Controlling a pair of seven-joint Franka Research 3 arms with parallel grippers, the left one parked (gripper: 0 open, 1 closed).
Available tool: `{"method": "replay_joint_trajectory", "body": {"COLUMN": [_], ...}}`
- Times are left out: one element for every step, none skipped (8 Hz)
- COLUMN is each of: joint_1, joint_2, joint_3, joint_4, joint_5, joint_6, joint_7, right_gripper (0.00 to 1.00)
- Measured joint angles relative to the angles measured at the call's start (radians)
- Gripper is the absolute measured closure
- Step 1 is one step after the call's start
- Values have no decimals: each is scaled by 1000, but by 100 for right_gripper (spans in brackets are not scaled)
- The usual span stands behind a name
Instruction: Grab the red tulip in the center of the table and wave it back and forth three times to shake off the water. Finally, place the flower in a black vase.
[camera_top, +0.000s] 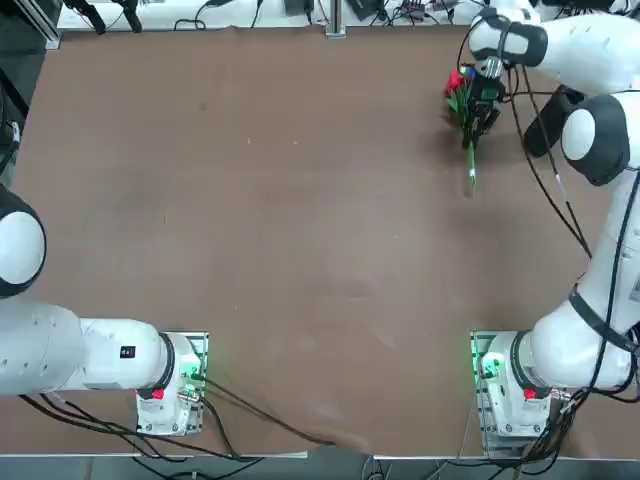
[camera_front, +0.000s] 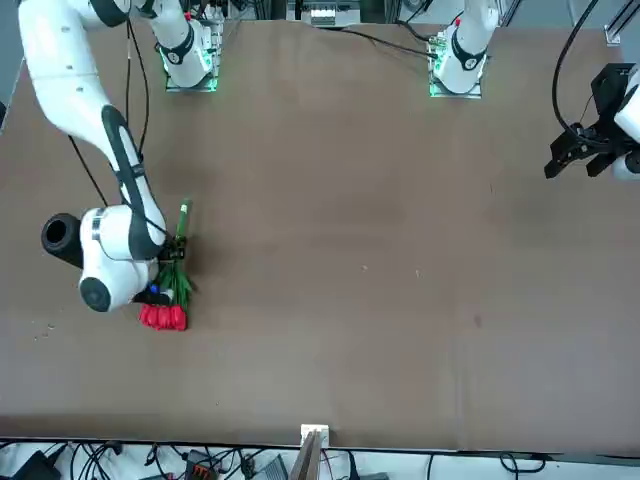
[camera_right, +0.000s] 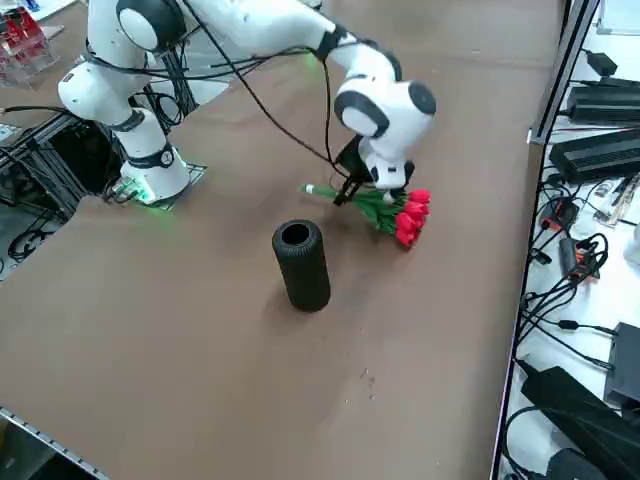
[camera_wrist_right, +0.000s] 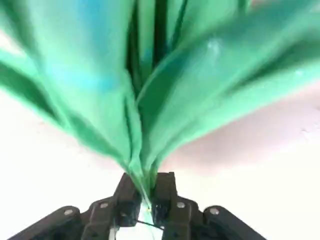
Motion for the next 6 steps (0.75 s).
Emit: {"method": "replay_joint_trajectory", "body": {"joint_1": [2, 3, 3, 3, 3, 2], "joint_2": [-53, -115, -175, -238, -297, -351], "joint_3": [2, 3, 3, 3, 3, 1], "joint_4": [6, 10, 12, 13, 14, 15], "joint_5": [0, 0, 0, -1, -2, -2], "joint_6": [-9, -15, -18, -22, -21, -10], "joint_7": [44, 80, 109, 142, 173, 193], "right_gripper": [88, 88, 88, 88, 88, 88]}}
